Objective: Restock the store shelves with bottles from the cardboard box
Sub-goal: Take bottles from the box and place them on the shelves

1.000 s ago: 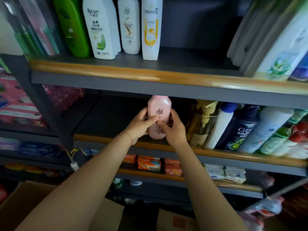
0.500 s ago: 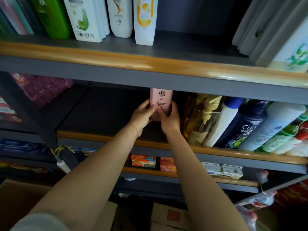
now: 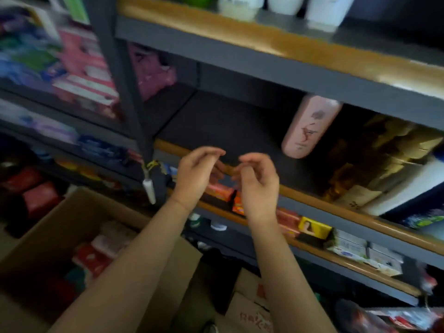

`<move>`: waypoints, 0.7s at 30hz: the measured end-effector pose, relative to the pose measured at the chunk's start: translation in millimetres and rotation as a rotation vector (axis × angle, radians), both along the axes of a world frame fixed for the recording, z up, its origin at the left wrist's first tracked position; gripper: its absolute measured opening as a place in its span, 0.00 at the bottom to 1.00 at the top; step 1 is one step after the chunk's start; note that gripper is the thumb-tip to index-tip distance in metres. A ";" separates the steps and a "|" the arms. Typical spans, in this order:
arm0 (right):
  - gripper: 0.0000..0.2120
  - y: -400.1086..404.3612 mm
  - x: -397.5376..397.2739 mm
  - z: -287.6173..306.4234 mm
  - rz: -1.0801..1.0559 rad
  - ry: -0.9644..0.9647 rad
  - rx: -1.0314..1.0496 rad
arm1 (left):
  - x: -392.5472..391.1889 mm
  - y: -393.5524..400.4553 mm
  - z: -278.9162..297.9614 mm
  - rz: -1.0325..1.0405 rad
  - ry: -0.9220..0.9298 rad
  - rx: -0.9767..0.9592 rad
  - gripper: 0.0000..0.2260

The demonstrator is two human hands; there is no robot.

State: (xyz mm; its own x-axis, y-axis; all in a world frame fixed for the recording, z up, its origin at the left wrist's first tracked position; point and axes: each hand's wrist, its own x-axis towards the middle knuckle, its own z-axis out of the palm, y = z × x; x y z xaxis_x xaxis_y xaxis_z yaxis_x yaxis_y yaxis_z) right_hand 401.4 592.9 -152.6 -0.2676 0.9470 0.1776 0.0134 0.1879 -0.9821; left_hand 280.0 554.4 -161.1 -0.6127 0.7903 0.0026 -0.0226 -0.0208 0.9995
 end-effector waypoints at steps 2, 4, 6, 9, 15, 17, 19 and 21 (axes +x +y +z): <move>0.11 -30.0 -43.2 -25.0 0.248 -0.103 -0.123 | -35.1 -50.5 -34.3 0.156 -0.025 -0.112 0.13; 0.10 -58.5 -87.0 -61.3 0.455 -0.307 -0.224 | -69.4 -106.3 -77.9 0.319 -0.048 -0.269 0.12; 0.09 -87.6 -126.2 -104.3 0.659 -0.536 -0.320 | -98.3 -166.2 -121.3 0.443 -0.051 -0.439 0.11; 0.09 -134.0 -171.0 -175.9 0.864 -0.747 -0.394 | -125.3 -251.4 -180.4 0.553 -0.004 -0.669 0.06; 0.07 -201.9 -213.6 -301.2 1.026 -1.135 -0.424 | -143.1 -347.8 -270.7 0.983 0.009 -0.940 0.42; 0.06 -213.9 -221.3 -330.2 1.019 -1.218 -0.439 | -149.5 -359.4 -291.4 0.979 -0.226 -0.763 0.45; 0.09 -221.8 -229.6 -360.2 1.031 -1.302 -0.437 | -152.8 -360.3 -302.5 0.950 -0.456 -0.538 0.36; 0.14 -228.5 -234.8 -393.1 1.028 -1.362 -0.462 | -153.1 -358.8 -307.9 0.944 -0.513 -0.467 0.29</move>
